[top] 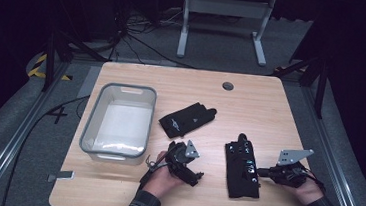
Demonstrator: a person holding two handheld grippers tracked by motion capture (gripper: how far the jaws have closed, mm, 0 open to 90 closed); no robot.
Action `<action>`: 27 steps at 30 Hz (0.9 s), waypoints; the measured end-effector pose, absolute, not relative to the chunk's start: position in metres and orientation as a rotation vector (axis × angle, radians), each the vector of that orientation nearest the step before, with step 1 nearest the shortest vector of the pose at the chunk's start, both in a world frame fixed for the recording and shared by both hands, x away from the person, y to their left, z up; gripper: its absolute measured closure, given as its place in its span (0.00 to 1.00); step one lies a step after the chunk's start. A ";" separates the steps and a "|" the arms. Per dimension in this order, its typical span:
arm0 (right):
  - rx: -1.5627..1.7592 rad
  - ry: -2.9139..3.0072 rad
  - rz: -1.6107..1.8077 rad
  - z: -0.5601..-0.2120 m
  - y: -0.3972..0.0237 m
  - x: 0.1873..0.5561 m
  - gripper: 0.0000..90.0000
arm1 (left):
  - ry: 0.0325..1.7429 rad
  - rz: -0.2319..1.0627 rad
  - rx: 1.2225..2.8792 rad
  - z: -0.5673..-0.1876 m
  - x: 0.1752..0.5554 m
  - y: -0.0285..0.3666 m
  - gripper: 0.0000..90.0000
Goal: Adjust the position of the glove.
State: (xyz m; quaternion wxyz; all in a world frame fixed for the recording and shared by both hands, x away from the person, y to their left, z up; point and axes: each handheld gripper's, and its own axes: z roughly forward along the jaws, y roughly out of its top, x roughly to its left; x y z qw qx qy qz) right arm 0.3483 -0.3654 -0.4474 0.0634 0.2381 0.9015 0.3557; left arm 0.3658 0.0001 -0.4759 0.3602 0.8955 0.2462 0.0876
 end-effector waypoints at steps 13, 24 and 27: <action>0.599 2.815 1.108 -0.454 -0.339 0.337 1.00 | 0.633 0.226 2.308 -0.476 0.366 0.000 0.00; 0.489 2.851 1.091 -0.455 -0.308 0.339 1.00 | 0.638 0.224 2.308 -0.476 0.366 0.000 0.00; 0.502 2.834 1.106 -0.453 -0.312 0.340 1.00 | 0.638 0.224 2.308 -0.476 0.366 0.000 0.00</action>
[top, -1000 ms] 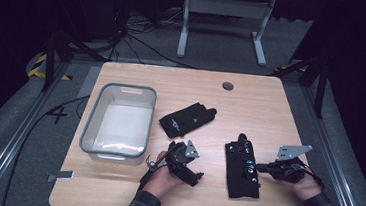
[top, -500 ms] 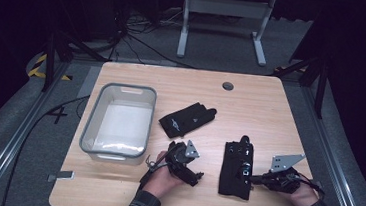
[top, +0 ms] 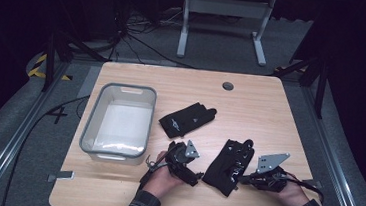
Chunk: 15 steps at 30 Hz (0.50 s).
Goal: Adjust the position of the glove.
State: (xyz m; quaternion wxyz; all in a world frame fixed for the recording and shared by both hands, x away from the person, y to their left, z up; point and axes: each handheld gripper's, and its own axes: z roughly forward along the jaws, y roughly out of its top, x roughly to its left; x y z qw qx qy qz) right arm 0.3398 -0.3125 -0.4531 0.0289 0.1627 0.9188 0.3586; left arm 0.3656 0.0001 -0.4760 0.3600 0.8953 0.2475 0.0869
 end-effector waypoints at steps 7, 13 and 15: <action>0.640 2.699 1.107 -0.448 -0.351 0.344 0.73 | 0.646 0.227 2.316 -0.475 0.366 -0.001 0.00; 0.782 2.606 1.091 -0.452 -0.381 0.349 0.47 | 0.685 0.233 2.328 -0.470 0.367 0.002 0.11; 0.804 2.569 1.078 -0.455 -0.388 0.350 0.39 | 0.698 0.222 2.331 -0.468 0.368 0.003 0.15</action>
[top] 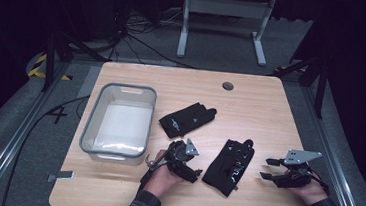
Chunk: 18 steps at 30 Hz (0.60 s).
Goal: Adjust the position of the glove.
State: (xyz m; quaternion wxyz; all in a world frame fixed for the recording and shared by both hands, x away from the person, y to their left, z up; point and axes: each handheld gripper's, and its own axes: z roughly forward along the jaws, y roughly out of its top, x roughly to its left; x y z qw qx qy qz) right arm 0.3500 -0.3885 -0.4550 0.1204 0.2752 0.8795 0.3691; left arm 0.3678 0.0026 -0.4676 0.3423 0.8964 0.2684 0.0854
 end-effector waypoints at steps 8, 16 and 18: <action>0.866 2.503 1.068 -0.466 -0.403 0.353 0.18 | 0.726 0.199 2.309 -0.457 0.373 0.004 0.35; 0.879 2.493 1.069 -0.467 -0.403 0.353 0.17 | 0.801 0.231 2.315 -0.445 0.385 0.001 0.91; 0.879 2.493 1.069 -0.467 -0.403 0.353 0.17 | 0.810 0.250 2.339 -0.443 0.389 -0.001 0.96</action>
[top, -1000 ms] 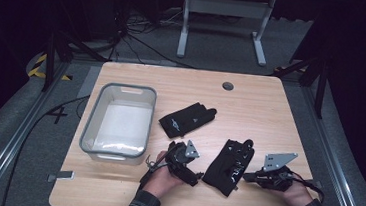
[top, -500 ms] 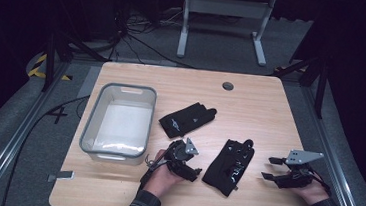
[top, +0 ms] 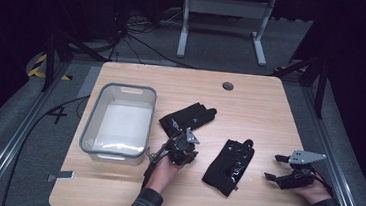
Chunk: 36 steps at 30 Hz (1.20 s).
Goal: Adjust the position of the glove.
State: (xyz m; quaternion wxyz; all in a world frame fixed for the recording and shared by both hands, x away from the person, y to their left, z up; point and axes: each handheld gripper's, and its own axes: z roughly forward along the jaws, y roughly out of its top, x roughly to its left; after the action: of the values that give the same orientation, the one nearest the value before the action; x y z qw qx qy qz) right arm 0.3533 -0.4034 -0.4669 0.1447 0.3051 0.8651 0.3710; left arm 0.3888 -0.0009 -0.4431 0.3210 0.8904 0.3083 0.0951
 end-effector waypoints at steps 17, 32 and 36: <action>0.880 2.493 1.072 -0.467 -0.403 0.353 0.17 | 0.902 0.315 2.310 -0.417 0.452 -0.015 1.00; 0.879 2.495 1.072 -0.467 -0.403 0.354 0.16 | 0.986 0.297 2.341 -0.447 0.495 -0.015 1.00; 0.879 2.495 1.071 -0.467 -0.403 0.354 0.16 | 0.980 0.261 2.329 -0.447 0.494 -0.017 1.00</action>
State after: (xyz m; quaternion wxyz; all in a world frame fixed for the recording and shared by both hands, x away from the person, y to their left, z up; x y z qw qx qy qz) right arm 0.3536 -0.4034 -0.4670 0.1434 0.3047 0.8652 0.3714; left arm 0.4942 -0.0168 -0.4471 0.2962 0.8756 0.3686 0.0983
